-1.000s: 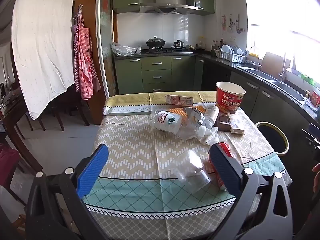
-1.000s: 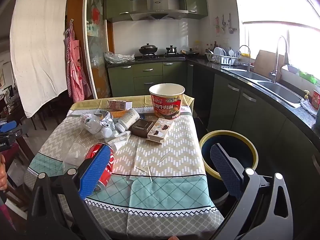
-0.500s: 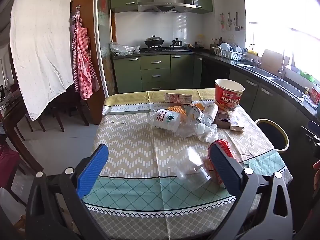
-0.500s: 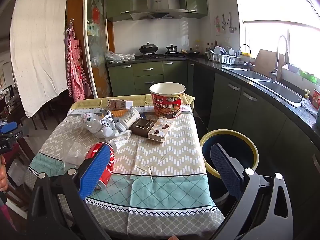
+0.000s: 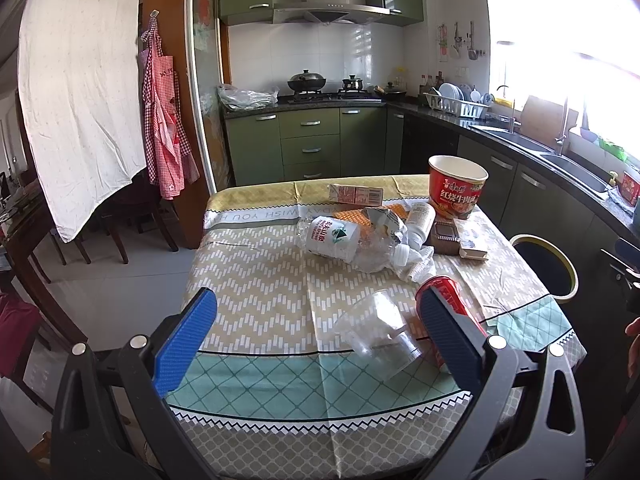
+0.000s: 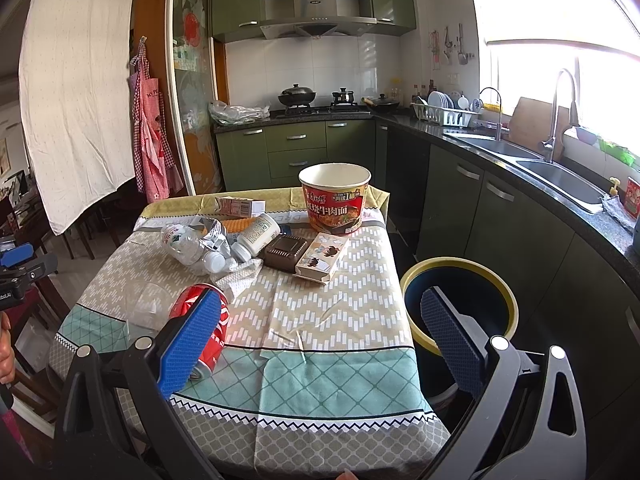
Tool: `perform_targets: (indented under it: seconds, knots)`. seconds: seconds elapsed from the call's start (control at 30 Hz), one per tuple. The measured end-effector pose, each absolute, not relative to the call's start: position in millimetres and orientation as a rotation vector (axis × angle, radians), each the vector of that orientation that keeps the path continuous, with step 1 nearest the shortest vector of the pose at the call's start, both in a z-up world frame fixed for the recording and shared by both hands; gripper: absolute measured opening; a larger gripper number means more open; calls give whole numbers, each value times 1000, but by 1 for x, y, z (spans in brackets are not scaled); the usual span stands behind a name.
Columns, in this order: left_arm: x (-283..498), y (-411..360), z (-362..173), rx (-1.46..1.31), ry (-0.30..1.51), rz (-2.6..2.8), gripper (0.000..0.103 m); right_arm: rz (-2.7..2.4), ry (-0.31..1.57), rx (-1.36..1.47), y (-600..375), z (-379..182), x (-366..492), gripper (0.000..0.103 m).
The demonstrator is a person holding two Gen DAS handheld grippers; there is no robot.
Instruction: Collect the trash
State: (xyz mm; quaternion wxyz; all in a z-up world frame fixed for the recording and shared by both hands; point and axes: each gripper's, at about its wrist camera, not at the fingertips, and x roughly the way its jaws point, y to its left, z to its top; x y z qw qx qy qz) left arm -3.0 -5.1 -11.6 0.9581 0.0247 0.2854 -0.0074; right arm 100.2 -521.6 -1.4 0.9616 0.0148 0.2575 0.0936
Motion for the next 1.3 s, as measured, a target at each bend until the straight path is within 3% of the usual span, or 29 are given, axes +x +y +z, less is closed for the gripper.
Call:
perform_targets:
  seconds: [1.3]
  knots:
    - [-3, -8, -17, 57, 586, -16, 97, 186, 532, 30, -519, -16, 100, 99]
